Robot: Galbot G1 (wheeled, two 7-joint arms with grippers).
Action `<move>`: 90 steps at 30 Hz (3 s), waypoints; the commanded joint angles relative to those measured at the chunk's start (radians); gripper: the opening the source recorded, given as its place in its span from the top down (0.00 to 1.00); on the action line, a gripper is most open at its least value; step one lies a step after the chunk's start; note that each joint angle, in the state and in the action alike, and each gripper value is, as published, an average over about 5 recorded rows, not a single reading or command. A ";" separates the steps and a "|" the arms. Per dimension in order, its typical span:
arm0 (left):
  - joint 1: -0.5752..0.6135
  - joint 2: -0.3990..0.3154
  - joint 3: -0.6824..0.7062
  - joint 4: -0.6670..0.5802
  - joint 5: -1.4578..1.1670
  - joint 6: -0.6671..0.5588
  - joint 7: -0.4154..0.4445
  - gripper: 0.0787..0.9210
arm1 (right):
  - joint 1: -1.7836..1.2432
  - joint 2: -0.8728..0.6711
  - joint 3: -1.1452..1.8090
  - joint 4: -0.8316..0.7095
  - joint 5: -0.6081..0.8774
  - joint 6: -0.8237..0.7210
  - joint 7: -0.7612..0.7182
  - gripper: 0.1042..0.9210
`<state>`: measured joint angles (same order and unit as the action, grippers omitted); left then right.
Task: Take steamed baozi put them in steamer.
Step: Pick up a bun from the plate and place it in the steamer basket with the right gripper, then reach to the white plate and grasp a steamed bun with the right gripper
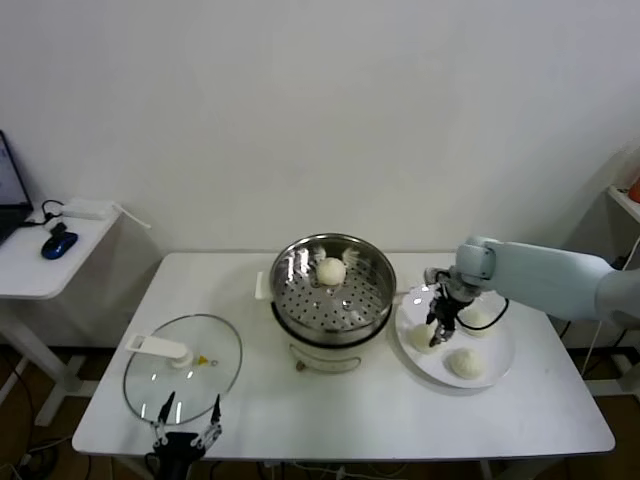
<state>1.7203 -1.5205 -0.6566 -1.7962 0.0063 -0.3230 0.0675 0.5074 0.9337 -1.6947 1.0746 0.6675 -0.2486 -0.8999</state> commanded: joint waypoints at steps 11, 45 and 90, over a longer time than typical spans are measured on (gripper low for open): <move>0.007 0.006 0.009 -0.022 0.008 0.006 0.002 0.12 | 0.676 0.024 -0.246 0.286 0.333 -0.020 -0.142 0.44; 0.003 0.009 0.019 -0.053 0.050 0.058 0.040 0.12 | 0.195 0.660 -0.006 -0.210 0.276 -0.157 -0.117 0.44; 0.005 0.013 0.013 -0.033 0.057 0.046 0.039 0.12 | 0.480 0.006 -0.270 0.214 0.007 0.051 -0.237 0.12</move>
<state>1.7241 -1.5057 -0.6445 -1.8337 0.0619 -0.2727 0.1074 0.9302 1.2524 -1.8415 1.0889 0.8480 -0.2627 -1.1207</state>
